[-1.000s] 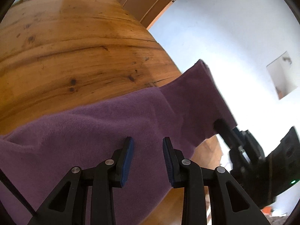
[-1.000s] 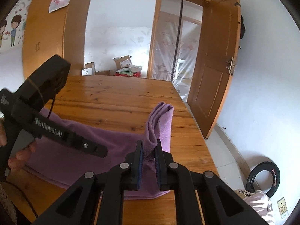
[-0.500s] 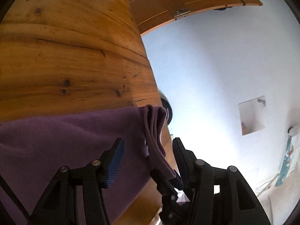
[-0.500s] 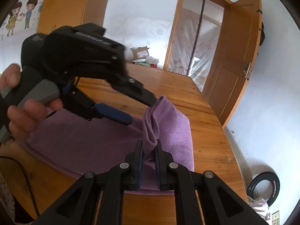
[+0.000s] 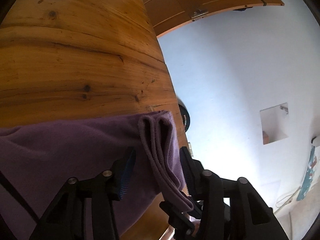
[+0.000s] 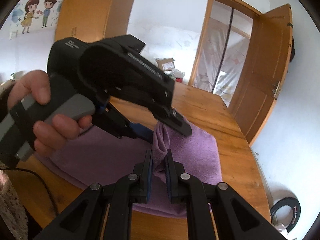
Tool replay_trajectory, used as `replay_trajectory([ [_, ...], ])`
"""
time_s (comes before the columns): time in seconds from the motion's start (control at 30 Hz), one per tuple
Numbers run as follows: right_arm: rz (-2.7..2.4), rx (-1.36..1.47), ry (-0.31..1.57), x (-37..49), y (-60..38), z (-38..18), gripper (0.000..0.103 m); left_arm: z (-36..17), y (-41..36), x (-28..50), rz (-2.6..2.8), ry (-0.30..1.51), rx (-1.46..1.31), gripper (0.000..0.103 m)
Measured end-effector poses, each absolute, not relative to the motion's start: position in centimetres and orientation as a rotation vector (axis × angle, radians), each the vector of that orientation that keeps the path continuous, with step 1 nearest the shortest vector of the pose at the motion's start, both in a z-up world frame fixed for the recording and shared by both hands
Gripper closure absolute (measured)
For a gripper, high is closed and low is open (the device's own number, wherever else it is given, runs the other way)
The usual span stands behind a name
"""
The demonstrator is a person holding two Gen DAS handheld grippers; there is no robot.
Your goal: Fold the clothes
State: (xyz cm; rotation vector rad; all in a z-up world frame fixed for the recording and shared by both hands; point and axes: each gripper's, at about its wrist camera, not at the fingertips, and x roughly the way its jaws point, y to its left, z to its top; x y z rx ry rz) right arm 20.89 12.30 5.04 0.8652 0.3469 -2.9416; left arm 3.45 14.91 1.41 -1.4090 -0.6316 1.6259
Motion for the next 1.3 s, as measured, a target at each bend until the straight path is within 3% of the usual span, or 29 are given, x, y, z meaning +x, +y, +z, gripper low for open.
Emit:
replay_trajectory([
  [0.17,-2.908,0.822,0.376,20.7,10.1,5.7,0.092,2.8,13.2,3.6,1.679,-0.612,-1.371,0.071],
  [1.03,-2.768,0.932,0.301,18.8,6.3,2.2,0.091,0.6,6.7,2.2,1.883,-0.615,-1.44,0.071],
  [1.3,-2.741,0.972,0.29,18.5,6.1,0.9,0.085,1.4,5.9,2.2,1.979,-0.607,-1.396,0.071],
])
